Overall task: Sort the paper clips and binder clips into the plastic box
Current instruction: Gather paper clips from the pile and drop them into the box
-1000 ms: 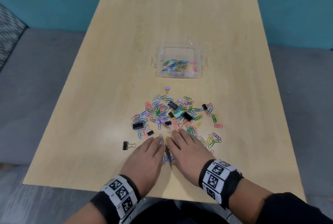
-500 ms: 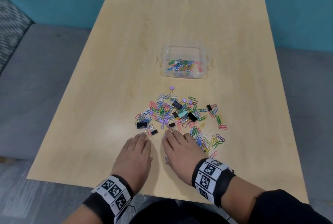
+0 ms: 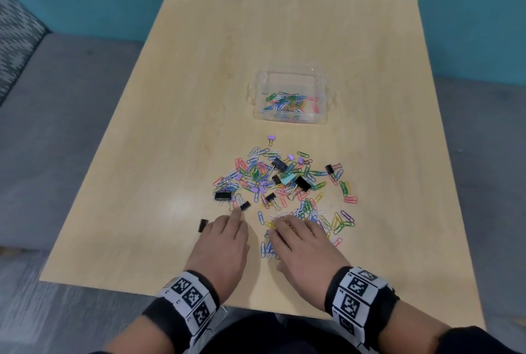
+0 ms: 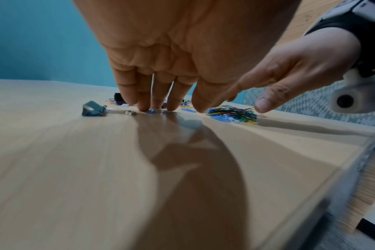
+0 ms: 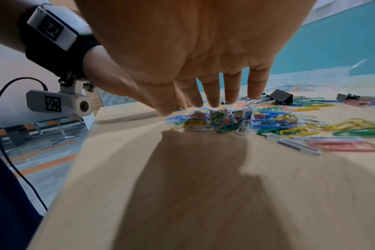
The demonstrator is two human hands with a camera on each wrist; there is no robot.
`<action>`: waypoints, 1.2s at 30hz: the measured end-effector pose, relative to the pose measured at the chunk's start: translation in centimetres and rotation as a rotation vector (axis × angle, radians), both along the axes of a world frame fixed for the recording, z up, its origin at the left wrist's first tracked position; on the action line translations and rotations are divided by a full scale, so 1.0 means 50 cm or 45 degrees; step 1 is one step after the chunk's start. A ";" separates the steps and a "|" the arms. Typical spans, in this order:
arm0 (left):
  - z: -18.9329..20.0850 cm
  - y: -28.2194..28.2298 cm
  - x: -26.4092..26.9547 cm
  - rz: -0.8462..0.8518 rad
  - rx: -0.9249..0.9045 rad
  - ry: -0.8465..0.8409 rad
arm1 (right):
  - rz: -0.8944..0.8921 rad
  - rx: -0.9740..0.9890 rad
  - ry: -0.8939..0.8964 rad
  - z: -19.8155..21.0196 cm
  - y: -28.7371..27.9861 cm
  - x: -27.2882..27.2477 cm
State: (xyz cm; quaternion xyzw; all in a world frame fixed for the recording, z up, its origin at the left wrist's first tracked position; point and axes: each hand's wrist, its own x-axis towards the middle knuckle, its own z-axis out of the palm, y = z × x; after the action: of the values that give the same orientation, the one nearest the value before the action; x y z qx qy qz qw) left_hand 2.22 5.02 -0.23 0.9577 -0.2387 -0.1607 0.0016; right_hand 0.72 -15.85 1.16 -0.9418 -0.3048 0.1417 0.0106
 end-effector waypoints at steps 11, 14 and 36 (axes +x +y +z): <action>-0.008 -0.052 -0.039 -0.047 -0.156 0.089 | -0.249 0.053 0.082 -0.004 -0.034 -0.029; -0.005 -0.075 -0.022 -0.054 -0.162 0.104 | -0.239 0.125 0.067 0.002 -0.043 -0.027; -0.002 -0.144 0.052 0.195 -0.296 0.154 | -0.481 0.101 0.259 -0.003 -0.059 0.049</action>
State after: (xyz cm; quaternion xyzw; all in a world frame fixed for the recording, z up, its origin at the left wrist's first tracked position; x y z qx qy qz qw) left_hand 4.83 -2.19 -0.34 0.9550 -0.1816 -0.1889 0.1390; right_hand 3.15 -18.82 1.02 -0.9618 -0.1257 0.2192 0.1048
